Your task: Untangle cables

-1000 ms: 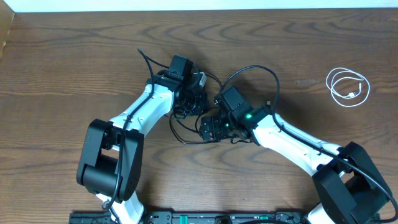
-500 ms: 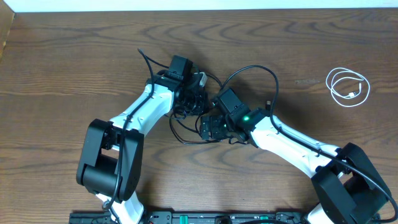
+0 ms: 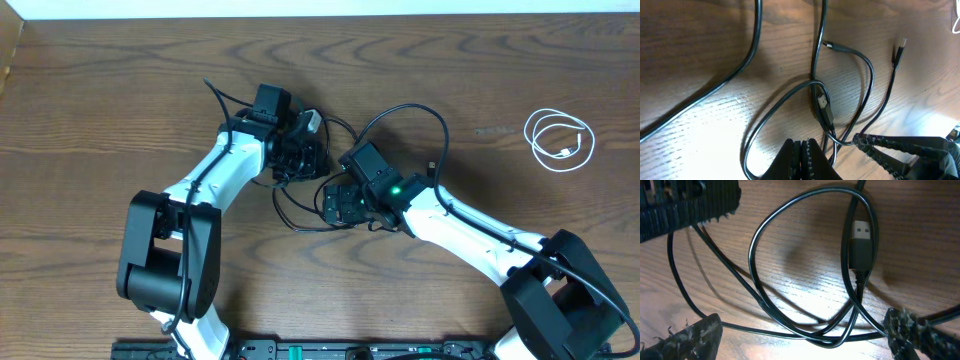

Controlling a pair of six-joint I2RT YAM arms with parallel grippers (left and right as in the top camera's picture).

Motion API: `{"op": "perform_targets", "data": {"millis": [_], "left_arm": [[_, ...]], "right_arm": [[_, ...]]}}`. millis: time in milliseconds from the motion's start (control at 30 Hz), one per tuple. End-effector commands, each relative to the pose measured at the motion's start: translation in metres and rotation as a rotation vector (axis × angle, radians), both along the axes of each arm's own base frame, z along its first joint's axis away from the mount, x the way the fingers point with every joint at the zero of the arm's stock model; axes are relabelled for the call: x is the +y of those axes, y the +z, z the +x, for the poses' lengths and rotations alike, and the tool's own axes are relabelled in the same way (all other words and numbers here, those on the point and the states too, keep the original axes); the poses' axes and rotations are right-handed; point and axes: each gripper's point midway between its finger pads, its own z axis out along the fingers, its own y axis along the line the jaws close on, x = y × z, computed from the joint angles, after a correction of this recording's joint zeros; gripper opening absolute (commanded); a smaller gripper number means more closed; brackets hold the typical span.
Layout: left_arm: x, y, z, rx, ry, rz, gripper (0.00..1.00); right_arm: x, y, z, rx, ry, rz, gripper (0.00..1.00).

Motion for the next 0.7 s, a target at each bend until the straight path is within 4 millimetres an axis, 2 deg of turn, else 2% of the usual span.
{"op": "perform_targets", "data": {"millis": [0, 400, 667], "left_arm": [[-0.002, -0.003, -0.003, 0.010, -0.020, -0.011, 0.08], [-0.002, -0.003, -0.003, 0.013, -0.021, -0.012, 0.08], [-0.019, 0.012, -0.009, 0.030, -0.060, -0.145, 0.08]], "right_arm": [[-0.003, -0.004, -0.002, 0.005, -0.013, -0.016, 0.99], [-0.006, -0.006, -0.006, 0.023, -0.013, -0.031, 0.99], [-0.007, -0.006, -0.003, 0.008, -0.020, -0.039, 0.99]]}}
